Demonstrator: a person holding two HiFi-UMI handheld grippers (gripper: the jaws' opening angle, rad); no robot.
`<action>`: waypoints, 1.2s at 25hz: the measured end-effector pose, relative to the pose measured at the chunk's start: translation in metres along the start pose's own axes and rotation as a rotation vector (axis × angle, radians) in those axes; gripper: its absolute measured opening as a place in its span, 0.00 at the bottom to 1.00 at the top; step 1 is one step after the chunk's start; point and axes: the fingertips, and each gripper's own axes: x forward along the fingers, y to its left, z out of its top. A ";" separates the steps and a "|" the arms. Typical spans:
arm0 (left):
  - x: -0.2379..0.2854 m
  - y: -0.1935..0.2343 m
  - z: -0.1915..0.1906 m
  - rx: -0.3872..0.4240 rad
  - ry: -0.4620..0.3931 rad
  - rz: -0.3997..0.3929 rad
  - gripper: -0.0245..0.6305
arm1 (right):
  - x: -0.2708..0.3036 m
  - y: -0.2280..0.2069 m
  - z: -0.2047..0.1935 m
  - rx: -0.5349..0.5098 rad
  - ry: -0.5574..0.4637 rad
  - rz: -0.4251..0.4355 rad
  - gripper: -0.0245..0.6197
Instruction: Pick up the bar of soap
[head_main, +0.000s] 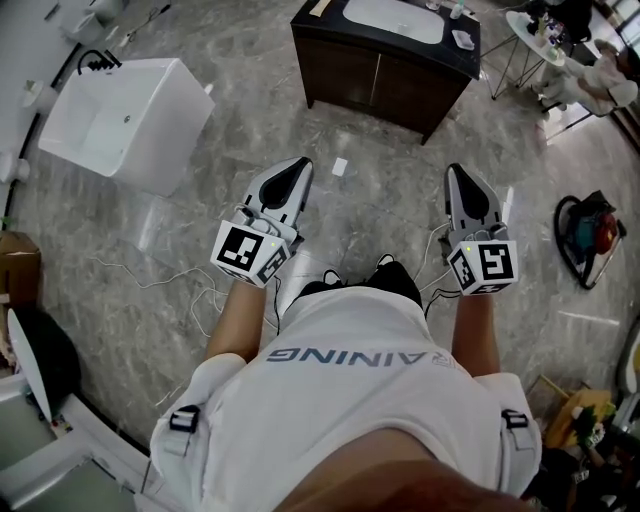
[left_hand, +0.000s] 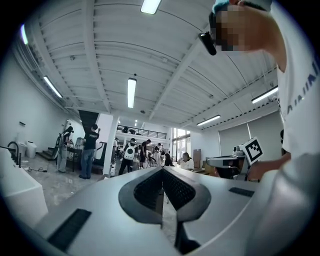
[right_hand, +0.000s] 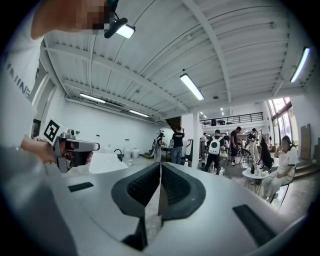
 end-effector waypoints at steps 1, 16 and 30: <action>0.003 0.004 -0.001 -0.004 -0.001 -0.004 0.05 | 0.003 -0.001 -0.001 0.004 0.003 -0.004 0.07; 0.084 0.054 -0.004 -0.008 -0.005 -0.006 0.05 | 0.086 -0.062 -0.003 0.021 -0.021 -0.020 0.07; 0.250 0.074 -0.001 -0.009 0.017 0.017 0.05 | 0.173 -0.204 -0.012 0.063 -0.013 0.004 0.07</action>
